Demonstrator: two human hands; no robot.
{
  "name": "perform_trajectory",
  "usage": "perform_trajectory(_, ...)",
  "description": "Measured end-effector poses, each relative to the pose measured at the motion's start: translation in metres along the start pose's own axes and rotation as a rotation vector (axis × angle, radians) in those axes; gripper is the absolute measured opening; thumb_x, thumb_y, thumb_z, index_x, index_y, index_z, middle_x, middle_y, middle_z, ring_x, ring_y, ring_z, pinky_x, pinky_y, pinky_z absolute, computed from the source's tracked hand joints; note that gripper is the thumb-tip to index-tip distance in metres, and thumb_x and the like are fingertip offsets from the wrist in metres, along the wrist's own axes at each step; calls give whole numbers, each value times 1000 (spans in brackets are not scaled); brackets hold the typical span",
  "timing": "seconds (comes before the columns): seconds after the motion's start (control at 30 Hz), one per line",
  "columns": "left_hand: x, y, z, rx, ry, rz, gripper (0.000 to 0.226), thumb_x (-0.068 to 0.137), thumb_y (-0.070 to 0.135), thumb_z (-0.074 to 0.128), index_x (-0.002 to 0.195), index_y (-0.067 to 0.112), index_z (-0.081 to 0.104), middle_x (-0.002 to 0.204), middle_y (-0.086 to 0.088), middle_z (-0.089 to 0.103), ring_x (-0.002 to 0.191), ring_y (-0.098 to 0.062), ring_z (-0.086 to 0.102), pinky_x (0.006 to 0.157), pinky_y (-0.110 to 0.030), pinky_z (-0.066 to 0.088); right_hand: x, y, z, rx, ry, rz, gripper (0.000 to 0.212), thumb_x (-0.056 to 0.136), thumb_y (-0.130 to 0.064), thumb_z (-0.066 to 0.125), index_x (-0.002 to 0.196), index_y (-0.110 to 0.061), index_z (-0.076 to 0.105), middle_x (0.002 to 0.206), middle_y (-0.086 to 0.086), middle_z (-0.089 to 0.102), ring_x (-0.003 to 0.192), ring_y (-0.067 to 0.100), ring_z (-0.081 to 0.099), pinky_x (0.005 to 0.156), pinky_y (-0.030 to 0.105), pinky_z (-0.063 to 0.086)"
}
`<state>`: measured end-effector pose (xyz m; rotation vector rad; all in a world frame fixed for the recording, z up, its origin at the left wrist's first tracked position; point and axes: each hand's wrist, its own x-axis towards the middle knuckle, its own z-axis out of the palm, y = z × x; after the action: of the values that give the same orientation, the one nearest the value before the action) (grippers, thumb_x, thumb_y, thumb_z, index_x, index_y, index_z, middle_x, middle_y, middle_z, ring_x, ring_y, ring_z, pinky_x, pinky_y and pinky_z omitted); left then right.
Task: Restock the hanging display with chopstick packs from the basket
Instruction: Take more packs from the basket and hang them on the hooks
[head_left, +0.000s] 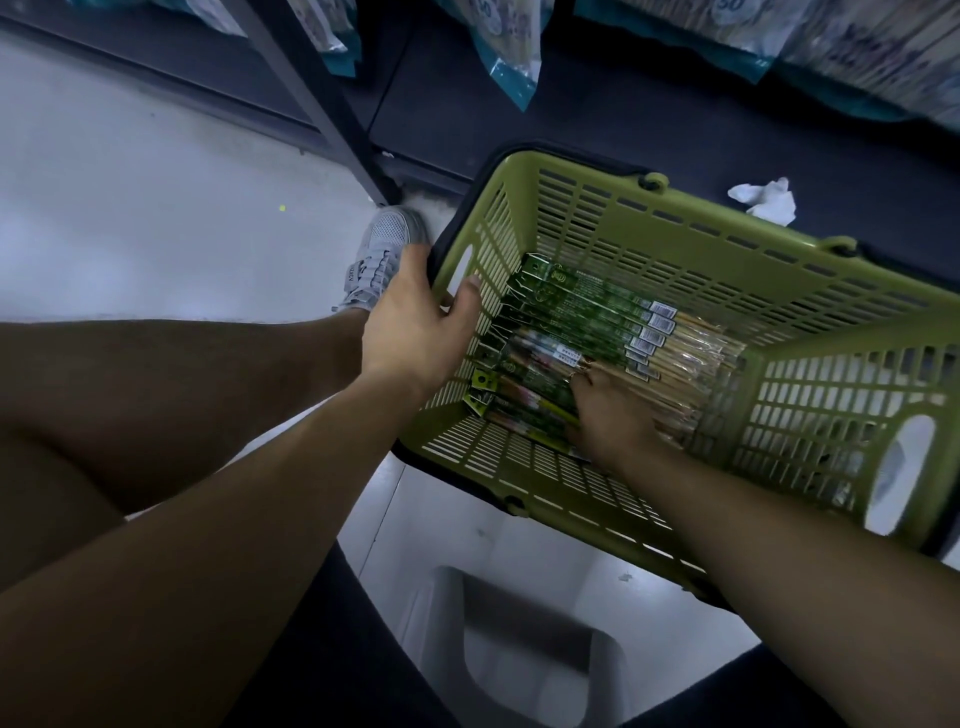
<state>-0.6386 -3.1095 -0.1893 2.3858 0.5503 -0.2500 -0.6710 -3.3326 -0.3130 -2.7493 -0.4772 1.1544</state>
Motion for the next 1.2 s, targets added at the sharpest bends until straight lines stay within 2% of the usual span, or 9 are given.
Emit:
perform_trajectory(0.13, 0, -1, 0, -4, -2, -3, 30, 97, 52, 52, 112, 27, 46, 88, 15, 63, 82, -20, 67, 80, -46, 58, -3, 3, 4, 15, -45, -58, 70, 87, -36, 75, 146, -16, 43, 142, 13, 52, 125, 34, 53, 99, 40, 47)
perform_trajectory(0.27, 1, -2, 1, -2, 1, 1, 28, 97, 52, 52, 110, 28, 45, 86, 17, 61, 79, -17, 66, 79, -44, 57, -7, 9, 6, 68, -2, -73, 66, 87, -42, 72, 144, -19, 47, 142, 9, 50, 127, 31, 49, 98, 39, 46)
perform_trajectory(0.4, 1, -1, 1, -2, 3, 1, 28, 97, 52, 52, 110, 29, 44, 89, 14, 63, 81, -20, 67, 80, -44, 57, -9, 8, 8, 27, -14, -31, 82, 80, -58, 77, 147, -22, 45, 144, 8, 48, 130, 31, 48, 103, 41, 45)
perform_trajectory(0.6, 0, -1, 1, -5, 2, 6, 30, 97, 51, 52, 113, 27, 46, 93, 9, 65, 83, -21, 67, 80, -45, 58, -8, 1, 12, -21, 3, -4, 82, 83, -49, 77, 149, -20, 40, 148, 11, 45, 134, 32, 43, 106, 46, 44)
perform_trajectory(0.77, 0, -1, 1, -4, 12, 17, 30, 97, 51, 52, 114, 27, 45, 97, 7, 66, 83, -21, 67, 80, -44, 58, -1, 10, 6, 45, 45, 39, 78, 84, -47, 75, 149, -21, 39, 143, 9, 49, 129, 31, 47, 99, 44, 48)
perform_trajectory(0.83, 0, -1, 1, 3, 11, 23, 29, 97, 49, 53, 113, 27, 45, 95, 7, 65, 83, -21, 66, 79, -44, 57, 1, 15, 3, 91, 62, 32, 79, 83, -53, 74, 147, -21, 39, 138, 8, 52, 125, 30, 49, 96, 42, 48)
perform_trajectory(0.93, 0, 0, 1, 3, 15, 23, 30, 98, 48, 53, 115, 25, 46, 94, 8, 65, 82, -20, 66, 78, -43, 58, 1, 15, 6, 86, 52, 30, 94, 73, -67, 77, 146, -23, 36, 137, 7, 51, 124, 29, 48, 97, 43, 49)
perform_trajectory(1.07, 0, 0, 1, 3, 15, 16, 32, 98, 49, 53, 117, 25, 47, 96, 7, 66, 82, -20, 67, 79, -45, 59, -1, 7, 19, 19, 70, 50, 105, 72, -55, 84, 154, -22, 27, 142, 11, 44, 130, 32, 41, 101, 47, 45)
perform_trajectory(1.2, 0, -1, 1, -1, 13, 14, 32, 97, 50, 53, 117, 26, 47, 96, 9, 65, 82, -16, 67, 79, -43, 59, 4, 9, 19, -4, 62, 41, 94, 80, -41, 83, 153, -20, 28, 141, 12, 46, 129, 33, 43, 100, 47, 48)
